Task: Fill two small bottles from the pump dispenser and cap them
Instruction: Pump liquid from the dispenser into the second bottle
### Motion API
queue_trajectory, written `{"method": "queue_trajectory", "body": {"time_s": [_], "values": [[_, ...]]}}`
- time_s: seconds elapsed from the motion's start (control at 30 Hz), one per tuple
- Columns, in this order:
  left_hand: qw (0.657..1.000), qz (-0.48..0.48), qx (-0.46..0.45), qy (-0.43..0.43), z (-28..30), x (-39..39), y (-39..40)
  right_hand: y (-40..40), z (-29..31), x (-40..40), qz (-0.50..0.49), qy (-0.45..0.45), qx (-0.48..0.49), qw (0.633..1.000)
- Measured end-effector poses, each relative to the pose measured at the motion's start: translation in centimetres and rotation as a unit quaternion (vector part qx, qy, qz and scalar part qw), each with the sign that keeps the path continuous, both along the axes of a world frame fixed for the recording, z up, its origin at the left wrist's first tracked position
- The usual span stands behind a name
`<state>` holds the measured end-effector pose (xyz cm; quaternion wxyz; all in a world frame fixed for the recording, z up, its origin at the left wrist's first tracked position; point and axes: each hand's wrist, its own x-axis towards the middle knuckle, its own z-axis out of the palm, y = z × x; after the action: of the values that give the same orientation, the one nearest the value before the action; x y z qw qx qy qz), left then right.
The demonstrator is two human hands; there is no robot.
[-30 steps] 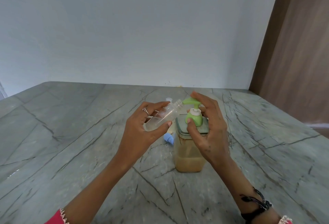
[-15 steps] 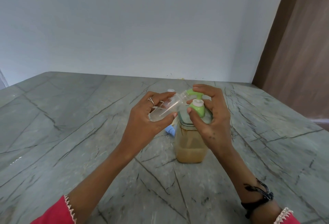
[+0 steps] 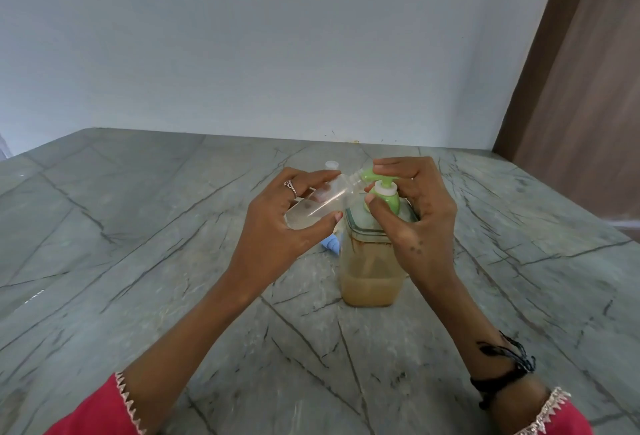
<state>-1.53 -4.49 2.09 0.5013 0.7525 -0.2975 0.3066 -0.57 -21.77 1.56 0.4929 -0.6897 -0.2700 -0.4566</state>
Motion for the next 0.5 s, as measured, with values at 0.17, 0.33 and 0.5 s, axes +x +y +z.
{"method": "queue_trajectory", "body": {"time_s": [0.17, 0.33, 0.5], "values": [[1.0, 0.004, -0.008, 0.004, 0.03, -0.04, -0.12, 0.05, -0.09, -0.13, 0.013, 0.008, -0.014, 1.0], [1.0, 0.008, -0.017, 0.008, 0.05, -0.05, -0.24, 0.04, -0.14, -0.35, 0.038, 0.015, -0.013, 0.999], [1.0, 0.008, -0.014, -0.008, 0.09, -0.25, -0.28, 0.11, -0.19, -0.19, -0.011, 0.012, -0.017, 1.0]]}}
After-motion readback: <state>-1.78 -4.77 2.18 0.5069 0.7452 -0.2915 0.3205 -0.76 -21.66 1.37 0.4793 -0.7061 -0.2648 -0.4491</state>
